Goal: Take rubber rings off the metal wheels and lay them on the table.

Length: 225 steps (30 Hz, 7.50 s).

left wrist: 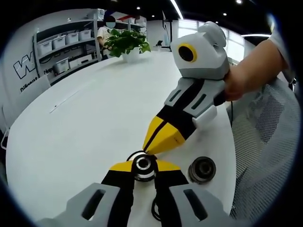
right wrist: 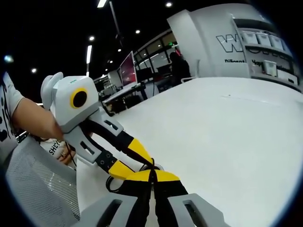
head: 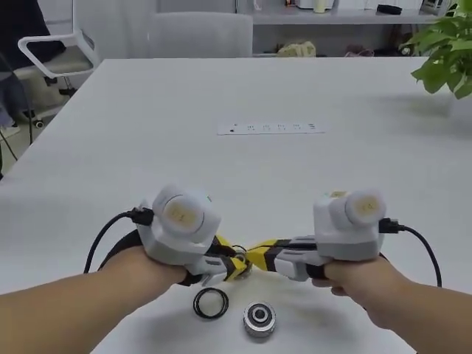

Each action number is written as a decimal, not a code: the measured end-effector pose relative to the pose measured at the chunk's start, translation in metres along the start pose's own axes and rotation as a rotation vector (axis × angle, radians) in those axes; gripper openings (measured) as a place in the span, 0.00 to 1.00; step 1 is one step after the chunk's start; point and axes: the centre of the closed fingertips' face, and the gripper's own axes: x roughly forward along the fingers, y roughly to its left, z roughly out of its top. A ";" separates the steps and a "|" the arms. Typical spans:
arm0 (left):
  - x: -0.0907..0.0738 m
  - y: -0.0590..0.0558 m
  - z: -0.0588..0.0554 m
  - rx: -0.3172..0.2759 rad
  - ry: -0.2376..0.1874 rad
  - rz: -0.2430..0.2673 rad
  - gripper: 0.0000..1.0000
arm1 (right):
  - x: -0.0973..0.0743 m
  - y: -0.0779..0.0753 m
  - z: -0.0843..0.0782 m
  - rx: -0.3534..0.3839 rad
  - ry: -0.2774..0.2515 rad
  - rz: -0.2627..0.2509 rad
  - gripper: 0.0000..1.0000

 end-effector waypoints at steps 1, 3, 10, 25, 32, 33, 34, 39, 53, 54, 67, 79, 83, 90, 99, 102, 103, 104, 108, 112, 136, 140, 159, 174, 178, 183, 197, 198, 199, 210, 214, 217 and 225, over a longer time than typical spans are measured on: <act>-0.001 0.000 0.001 -0.007 -0.005 0.000 0.12 | 0.000 0.000 0.001 0.002 -0.002 0.000 0.00; -0.003 0.000 0.001 -0.013 -0.010 -0.001 0.12 | -0.001 0.000 0.002 0.004 -0.005 0.002 0.00; -0.015 -0.003 0.002 -0.024 -0.030 -0.009 0.15 | -0.004 0.003 0.007 0.017 -0.019 0.009 0.00; -0.047 -0.006 0.010 -0.047 -0.102 -0.001 0.25 | -0.008 0.008 0.019 0.034 -0.059 0.026 0.00; -0.063 -0.006 0.016 -0.061 -0.142 0.008 0.30 | -0.007 0.013 0.022 0.029 -0.065 0.039 0.00; -0.065 -0.006 0.017 -0.064 -0.147 0.009 0.30 | -0.007 0.014 0.023 0.029 -0.065 0.041 0.00; -0.068 -0.007 0.018 -0.067 -0.154 0.011 0.31 | -0.007 0.014 0.023 0.028 -0.065 0.042 0.00; -0.078 -0.007 0.018 -0.082 -0.171 0.017 0.34 | -0.006 0.020 0.025 0.026 -0.068 0.058 0.00; -0.104 -0.009 0.010 -0.089 -0.195 0.049 0.40 | -0.005 0.032 0.029 0.037 -0.076 0.087 0.00; -0.105 -0.009 0.009 -0.090 -0.194 0.051 0.40 | -0.005 0.033 0.029 0.038 -0.076 0.090 0.00; -0.118 -0.019 0.000 -0.077 -0.197 0.063 0.47 | -0.002 0.046 0.024 0.066 -0.050 0.130 0.00; -0.123 -0.025 -0.002 -0.075 -0.204 0.058 0.52 | 0.003 0.058 0.010 0.079 -0.003 0.169 0.00; -0.125 -0.027 -0.004 -0.078 -0.203 0.059 0.53 | 0.006 0.062 0.004 0.079 0.017 0.182 0.00; -0.127 -0.027 -0.007 -0.087 -0.204 0.063 0.53 | 0.008 0.065 -0.004 0.078 0.044 0.191 0.00; -0.128 -0.028 -0.014 -0.083 -0.192 0.063 0.55 | 0.011 0.066 -0.014 0.084 0.075 0.195 0.00; -0.128 -0.028 -0.015 -0.087 -0.190 0.062 0.55 | 0.011 0.066 -0.017 0.087 0.083 0.195 0.00; -0.128 -0.028 -0.016 -0.087 -0.188 0.061 0.55 | 0.011 0.066 -0.017 0.089 0.085 0.195 0.00; -0.128 -0.029 -0.016 -0.087 -0.187 0.060 0.55 | 0.011 0.065 -0.018 0.092 0.086 0.195 0.00; -0.127 -0.030 -0.017 -0.088 -0.183 0.056 0.55 | 0.012 0.064 -0.019 0.100 0.089 0.193 0.00; -0.127 -0.031 -0.018 -0.088 -0.180 0.052 0.55 | 0.012 0.064 -0.022 0.103 0.098 0.192 0.00; -0.126 -0.033 -0.018 -0.087 -0.173 0.044 0.55 | 0.012 0.072 -0.021 0.137 0.099 0.230 0.00; -0.125 -0.033 -0.018 -0.086 -0.169 0.039 0.54 | 0.012 0.072 -0.024 0.138 0.110 0.231 0.00; -0.124 -0.034 -0.023 -0.094 -0.160 0.035 0.54 | 0.013 0.064 -0.032 0.143 0.133 0.196 0.00; -0.123 -0.033 -0.025 -0.097 -0.155 0.033 0.53 | 0.013 0.056 -0.032 0.133 0.130 0.166 0.03; -0.123 -0.034 -0.024 -0.096 -0.156 0.032 0.53 | 0.012 0.055 -0.029 0.117 0.124 0.162 0.06; -0.123 -0.034 -0.024 -0.097 -0.158 0.031 0.53 | 0.010 0.056 -0.024 0.083 0.119 0.160 0.09; -0.125 -0.037 -0.018 -0.091 -0.163 0.030 0.53 | 0.003 0.057 -0.005 0.011 0.086 0.147 0.19; -0.125 -0.037 -0.018 -0.091 -0.164 0.030 0.53 | 0.002 0.056 -0.004 0.003 0.085 0.142 0.19; -0.125 -0.037 -0.018 -0.092 -0.166 0.030 0.54 | 0.001 0.056 -0.003 -0.002 0.085 0.140 0.20; -0.128 -0.036 -0.013 -0.086 -0.180 0.034 0.54 | -0.015 0.057 0.018 -0.058 0.037 0.115 0.28; -0.130 -0.036 -0.012 -0.086 -0.185 0.037 0.54 | -0.022 0.058 0.022 -0.086 0.030 0.108 0.30; -0.131 -0.037 -0.011 -0.086 -0.189 0.038 0.54 | -0.028 0.058 0.025 -0.115 0.029 0.101 0.32; -0.134 -0.036 -0.009 -0.090 -0.202 0.045 0.54 | -0.043 0.058 0.029 -0.168 0.025 0.075 0.40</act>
